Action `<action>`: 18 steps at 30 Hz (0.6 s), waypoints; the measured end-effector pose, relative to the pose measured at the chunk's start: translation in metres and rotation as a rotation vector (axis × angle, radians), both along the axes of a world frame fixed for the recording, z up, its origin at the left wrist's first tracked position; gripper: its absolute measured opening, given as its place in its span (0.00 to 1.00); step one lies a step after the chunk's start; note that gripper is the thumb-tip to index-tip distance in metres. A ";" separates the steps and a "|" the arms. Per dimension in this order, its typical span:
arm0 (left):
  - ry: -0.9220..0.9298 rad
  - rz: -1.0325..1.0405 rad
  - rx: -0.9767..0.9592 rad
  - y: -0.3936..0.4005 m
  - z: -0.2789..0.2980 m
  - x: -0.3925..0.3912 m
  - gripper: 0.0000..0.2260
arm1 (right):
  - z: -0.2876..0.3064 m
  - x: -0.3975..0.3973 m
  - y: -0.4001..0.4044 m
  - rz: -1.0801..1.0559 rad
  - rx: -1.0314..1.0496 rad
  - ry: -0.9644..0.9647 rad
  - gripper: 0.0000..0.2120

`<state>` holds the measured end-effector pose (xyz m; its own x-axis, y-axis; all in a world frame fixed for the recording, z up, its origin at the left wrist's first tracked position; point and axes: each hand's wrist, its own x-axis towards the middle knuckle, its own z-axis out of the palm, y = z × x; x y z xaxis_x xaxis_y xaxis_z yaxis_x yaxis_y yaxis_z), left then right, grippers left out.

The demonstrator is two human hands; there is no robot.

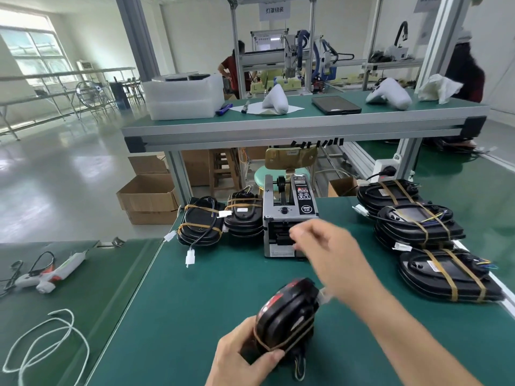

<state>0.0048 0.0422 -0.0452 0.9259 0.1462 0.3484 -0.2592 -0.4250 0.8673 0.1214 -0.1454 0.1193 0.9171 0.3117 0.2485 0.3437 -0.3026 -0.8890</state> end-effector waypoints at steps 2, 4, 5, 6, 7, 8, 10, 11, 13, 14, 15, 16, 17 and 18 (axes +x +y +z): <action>0.007 -0.010 0.016 0.001 -0.002 -0.001 0.26 | -0.006 0.040 0.004 -0.121 0.128 0.253 0.10; 0.015 -0.024 0.000 0.002 -0.003 -0.002 0.27 | -0.028 0.068 0.013 -0.182 0.080 0.424 0.09; 0.023 -0.028 -0.013 0.002 -0.004 -0.002 0.28 | -0.040 0.077 0.020 -0.186 0.055 0.491 0.09; 0.033 -0.030 -0.022 0.003 -0.004 -0.001 0.29 | -0.050 0.084 0.026 -0.189 0.055 0.549 0.08; 0.042 -0.031 -0.027 0.003 -0.005 0.000 0.29 | -0.056 0.090 0.033 -0.207 0.076 0.594 0.07; 0.049 -0.032 -0.031 0.003 -0.006 0.000 0.29 | -0.059 0.095 0.038 -0.240 0.099 0.620 0.06; 0.065 -0.025 -0.046 0.003 -0.007 0.001 0.29 | -0.060 0.102 0.047 -0.314 0.152 0.635 0.04; 0.075 -0.022 -0.059 0.003 -0.008 0.001 0.29 | -0.060 0.104 0.052 -0.347 0.189 0.637 0.04; 0.087 -0.028 -0.080 0.003 -0.009 0.001 0.30 | -0.061 0.106 0.060 -0.406 0.253 0.652 0.05; 0.089 -0.033 -0.084 0.004 -0.009 0.001 0.30 | -0.061 0.107 0.063 -0.435 0.282 0.663 0.05; 0.087 -0.036 -0.086 0.003 -0.009 0.001 0.29 | -0.061 0.107 0.065 -0.458 0.311 0.675 0.05; 0.081 -0.038 -0.090 0.003 -0.008 0.001 0.29 | -0.060 0.107 0.067 -0.476 0.340 0.689 0.03; 0.073 -0.040 -0.094 0.003 -0.008 0.001 0.29 | -0.060 0.107 0.069 -0.487 0.366 0.705 0.02; 0.065 -0.041 -0.096 0.003 -0.007 0.002 0.28 | -0.059 0.107 0.070 -0.497 0.390 0.716 0.01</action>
<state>0.0065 0.0452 -0.0523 0.9520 0.1372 0.2735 -0.2167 -0.3289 0.9192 0.2285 -0.0757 0.0599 0.8969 -0.1406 -0.4193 -0.4094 0.0948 -0.9074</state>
